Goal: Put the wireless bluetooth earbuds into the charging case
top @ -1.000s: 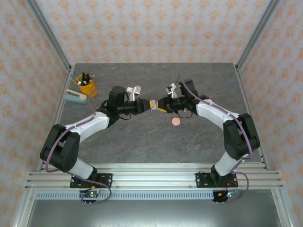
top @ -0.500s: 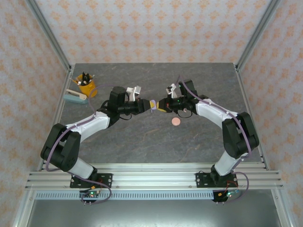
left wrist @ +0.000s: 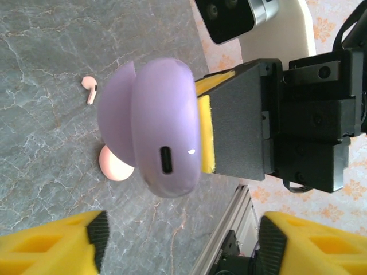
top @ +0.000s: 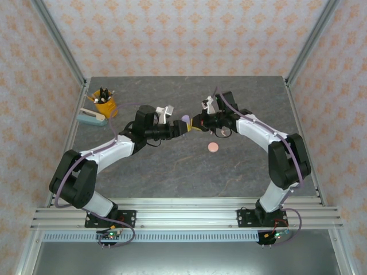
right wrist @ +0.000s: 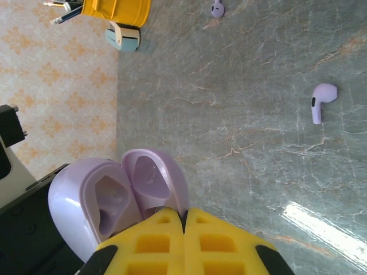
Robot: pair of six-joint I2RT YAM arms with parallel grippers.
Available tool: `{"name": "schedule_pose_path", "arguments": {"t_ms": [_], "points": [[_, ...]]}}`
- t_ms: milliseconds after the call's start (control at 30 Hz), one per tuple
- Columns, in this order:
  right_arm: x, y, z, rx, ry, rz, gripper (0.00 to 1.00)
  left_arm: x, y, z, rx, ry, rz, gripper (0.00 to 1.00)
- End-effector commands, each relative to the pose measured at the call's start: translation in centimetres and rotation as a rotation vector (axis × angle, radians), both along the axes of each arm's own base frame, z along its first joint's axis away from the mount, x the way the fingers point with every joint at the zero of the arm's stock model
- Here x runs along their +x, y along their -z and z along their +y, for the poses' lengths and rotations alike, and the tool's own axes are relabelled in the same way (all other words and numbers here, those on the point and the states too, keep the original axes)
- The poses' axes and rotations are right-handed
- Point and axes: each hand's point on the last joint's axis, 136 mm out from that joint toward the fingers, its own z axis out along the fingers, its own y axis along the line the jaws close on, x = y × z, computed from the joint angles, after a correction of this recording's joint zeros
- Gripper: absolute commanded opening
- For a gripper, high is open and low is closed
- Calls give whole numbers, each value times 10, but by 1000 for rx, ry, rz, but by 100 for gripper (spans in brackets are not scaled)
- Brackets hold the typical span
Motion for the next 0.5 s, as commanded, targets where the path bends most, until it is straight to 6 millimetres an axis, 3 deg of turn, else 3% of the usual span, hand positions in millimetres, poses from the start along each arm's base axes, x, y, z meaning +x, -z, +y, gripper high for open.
{"name": "schedule_pose_path", "arguments": {"t_ms": [0, 300, 467], "points": [[4, 7, -7, -81, -18, -17, 0, 4, -35, 6, 12, -15, -88, 79], [4, 10, -26, -300, -150, -133, 0, 17, -53, 35, 115, 37, -100, 87], [2, 6, -30, -354, -240, -198, 0, 9, -52, 34, 180, 196, -73, 87]]}}
